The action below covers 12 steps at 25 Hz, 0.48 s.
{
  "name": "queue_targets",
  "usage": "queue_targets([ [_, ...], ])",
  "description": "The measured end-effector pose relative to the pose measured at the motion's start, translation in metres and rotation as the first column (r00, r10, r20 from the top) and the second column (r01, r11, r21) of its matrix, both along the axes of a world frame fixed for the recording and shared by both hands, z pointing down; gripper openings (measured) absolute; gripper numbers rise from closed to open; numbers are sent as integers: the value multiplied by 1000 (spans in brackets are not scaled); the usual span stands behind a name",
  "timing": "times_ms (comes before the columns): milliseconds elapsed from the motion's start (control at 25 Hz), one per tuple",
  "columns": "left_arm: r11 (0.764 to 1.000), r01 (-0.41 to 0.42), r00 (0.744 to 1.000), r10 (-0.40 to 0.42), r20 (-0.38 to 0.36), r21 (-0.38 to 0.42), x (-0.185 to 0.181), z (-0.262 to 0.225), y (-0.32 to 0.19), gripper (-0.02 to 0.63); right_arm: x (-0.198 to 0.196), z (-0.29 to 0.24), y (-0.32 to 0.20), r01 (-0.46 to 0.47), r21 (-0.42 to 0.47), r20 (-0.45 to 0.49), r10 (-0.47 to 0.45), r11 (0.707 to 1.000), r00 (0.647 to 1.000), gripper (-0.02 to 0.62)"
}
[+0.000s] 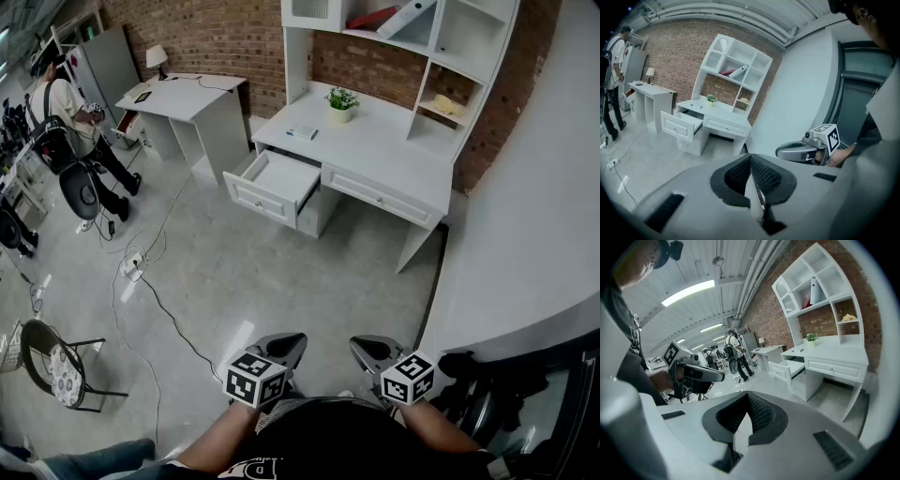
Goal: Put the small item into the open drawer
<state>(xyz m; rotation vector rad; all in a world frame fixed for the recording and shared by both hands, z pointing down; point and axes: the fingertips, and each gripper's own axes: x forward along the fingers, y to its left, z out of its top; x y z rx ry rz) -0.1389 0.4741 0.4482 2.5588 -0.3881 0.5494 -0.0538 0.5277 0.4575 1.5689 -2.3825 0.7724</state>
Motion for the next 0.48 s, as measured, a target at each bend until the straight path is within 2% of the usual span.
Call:
queue_targets([
  [480, 999, -33, 999, 33, -10, 3, -4, -2, -21, 17, -10, -2, -18, -17, 6, 23, 17, 1000, 1000, 5],
])
